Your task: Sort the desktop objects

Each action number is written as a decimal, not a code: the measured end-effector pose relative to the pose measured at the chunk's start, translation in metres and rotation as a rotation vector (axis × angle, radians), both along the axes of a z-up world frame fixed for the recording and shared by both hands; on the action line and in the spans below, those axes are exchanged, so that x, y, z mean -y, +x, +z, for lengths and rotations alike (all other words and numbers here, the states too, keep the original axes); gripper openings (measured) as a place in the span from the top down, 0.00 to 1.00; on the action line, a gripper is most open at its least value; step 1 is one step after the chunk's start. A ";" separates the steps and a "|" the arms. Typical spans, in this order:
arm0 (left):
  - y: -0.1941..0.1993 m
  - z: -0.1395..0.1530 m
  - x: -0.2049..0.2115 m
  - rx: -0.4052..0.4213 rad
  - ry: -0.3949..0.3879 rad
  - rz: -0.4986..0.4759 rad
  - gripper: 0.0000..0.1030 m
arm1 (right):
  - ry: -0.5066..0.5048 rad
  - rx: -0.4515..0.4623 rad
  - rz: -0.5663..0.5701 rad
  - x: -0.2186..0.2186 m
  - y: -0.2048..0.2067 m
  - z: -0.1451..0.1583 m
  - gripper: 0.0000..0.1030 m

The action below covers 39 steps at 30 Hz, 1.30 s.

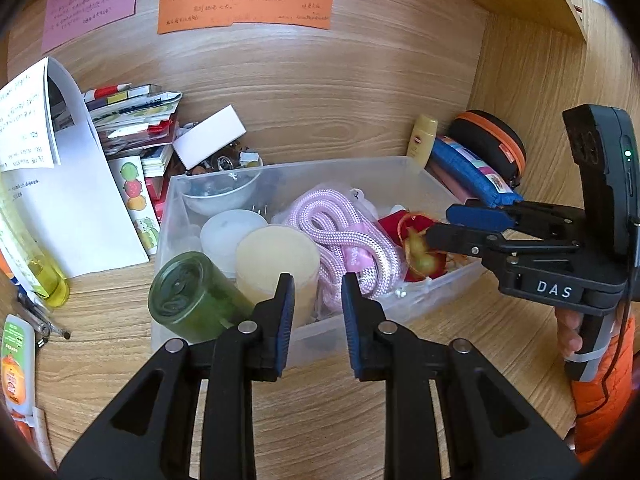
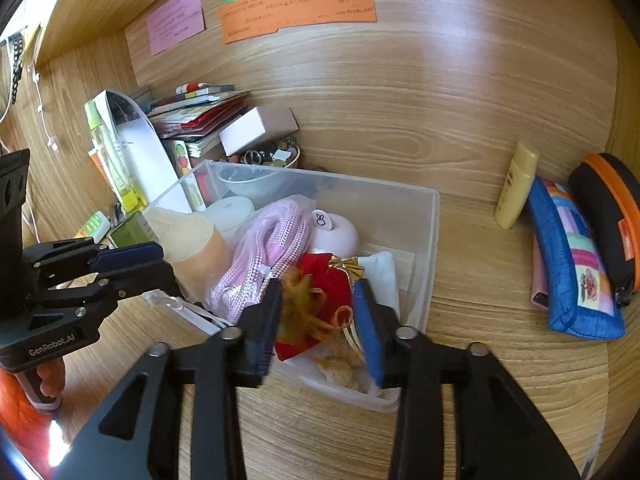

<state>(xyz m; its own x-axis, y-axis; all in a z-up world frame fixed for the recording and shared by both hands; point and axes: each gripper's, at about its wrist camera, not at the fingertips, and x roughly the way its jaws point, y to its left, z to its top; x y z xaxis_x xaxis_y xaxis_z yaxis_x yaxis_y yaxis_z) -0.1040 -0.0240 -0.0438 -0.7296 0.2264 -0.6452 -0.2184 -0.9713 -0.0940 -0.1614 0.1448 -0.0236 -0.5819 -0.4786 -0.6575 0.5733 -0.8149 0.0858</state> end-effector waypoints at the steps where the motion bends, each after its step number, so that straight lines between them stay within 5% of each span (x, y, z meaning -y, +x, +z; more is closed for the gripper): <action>1: 0.001 0.000 0.000 -0.001 -0.002 0.000 0.77 | 0.003 -0.014 -0.001 0.000 0.002 0.002 0.60; 13: 0.023 0.020 0.004 -0.057 0.009 0.016 0.54 | 0.005 -0.111 -0.003 -0.003 0.030 0.024 0.31; 18: 0.034 0.027 0.008 -0.080 0.016 0.038 0.39 | 0.012 -0.117 -0.011 -0.006 0.041 0.026 0.30; 22: 0.047 0.031 0.011 -0.111 0.010 0.063 0.25 | 0.012 -0.110 -0.033 -0.009 0.050 0.026 0.18; 28: 0.066 0.037 0.013 -0.136 -0.006 0.092 0.06 | -0.009 -0.101 -0.052 -0.017 0.062 0.027 0.18; 39: 0.096 0.039 0.012 -0.158 -0.020 0.166 0.04 | -0.023 -0.094 -0.052 -0.023 0.093 0.027 0.17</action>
<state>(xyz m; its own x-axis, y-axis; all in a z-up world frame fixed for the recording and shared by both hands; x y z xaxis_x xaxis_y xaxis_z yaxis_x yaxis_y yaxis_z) -0.0085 -0.0362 -0.0046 -0.8482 0.0828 -0.5232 -0.0656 -0.9965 -0.0514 -0.0680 0.1679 0.0037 -0.6653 -0.4603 -0.5878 0.5365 -0.8423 0.0523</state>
